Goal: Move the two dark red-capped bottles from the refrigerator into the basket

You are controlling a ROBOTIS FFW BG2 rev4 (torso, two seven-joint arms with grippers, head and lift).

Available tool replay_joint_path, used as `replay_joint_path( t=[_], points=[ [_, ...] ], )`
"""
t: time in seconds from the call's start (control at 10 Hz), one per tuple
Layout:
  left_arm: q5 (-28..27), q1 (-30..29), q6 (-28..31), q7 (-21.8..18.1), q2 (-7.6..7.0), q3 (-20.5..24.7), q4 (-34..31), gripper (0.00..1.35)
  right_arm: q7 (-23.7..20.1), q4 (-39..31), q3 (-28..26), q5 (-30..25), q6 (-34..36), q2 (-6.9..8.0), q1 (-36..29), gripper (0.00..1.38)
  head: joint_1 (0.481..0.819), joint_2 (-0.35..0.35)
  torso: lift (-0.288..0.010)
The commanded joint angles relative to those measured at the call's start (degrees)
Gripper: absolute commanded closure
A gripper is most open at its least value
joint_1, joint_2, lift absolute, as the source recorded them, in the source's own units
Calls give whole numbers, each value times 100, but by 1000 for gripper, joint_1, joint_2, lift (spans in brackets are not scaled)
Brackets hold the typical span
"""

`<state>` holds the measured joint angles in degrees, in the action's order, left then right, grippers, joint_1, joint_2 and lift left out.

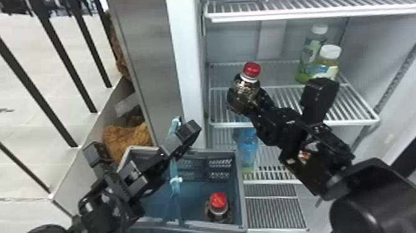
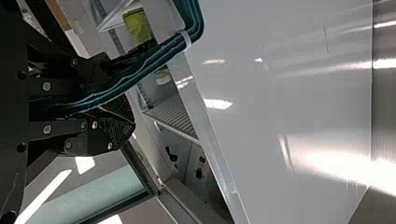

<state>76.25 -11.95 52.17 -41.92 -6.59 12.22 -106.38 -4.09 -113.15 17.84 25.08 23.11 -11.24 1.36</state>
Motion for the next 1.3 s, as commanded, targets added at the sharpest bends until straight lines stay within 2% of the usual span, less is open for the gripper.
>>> replay_joint_path(
  t=[0.0, 0.2, 0.4, 0.8, 1.0, 1.1, 1.2],
  points=[
    [-4, 0, 0, 0, 0, 0, 0, 1200, -48, -434, -36, 154, 192, -45, -319, 1285, 678, 88, -34],
    [-4, 0, 0, 0, 0, 12, 0, 1200, -128, -799, -59, 337, 375, -89, -628, 1285, 694, 105, -34],
    [-4, -14, 0, 0, 0, 23, 0, 1200, -233, -1137, -13, 600, 628, -150, -938, 1285, 695, 119, -34],
    [-4, -14, 0, 0, 8, 23, 0, 1200, -514, -1249, 158, 1194, 1331, -212, -1163, 1285, 695, 175, -34],
    [8, -14, -28, 0, 17, 34, 0, 1200, -804, -1052, 272, 1434, 1739, -221, -1177, 1285, 695, 204, -34],
    [8, -14, -42, 0, 17, 46, 0, 1200, -813, -1038, 318, 1456, 1795, -221, -1205, 1181, 695, 228, -34],
    [19, -14, -42, 0, 17, 46, 0, 1200, -822, -1052, 307, 1445, 1935, -221, -1233, 799, 695, 243, -34]
  ],
)
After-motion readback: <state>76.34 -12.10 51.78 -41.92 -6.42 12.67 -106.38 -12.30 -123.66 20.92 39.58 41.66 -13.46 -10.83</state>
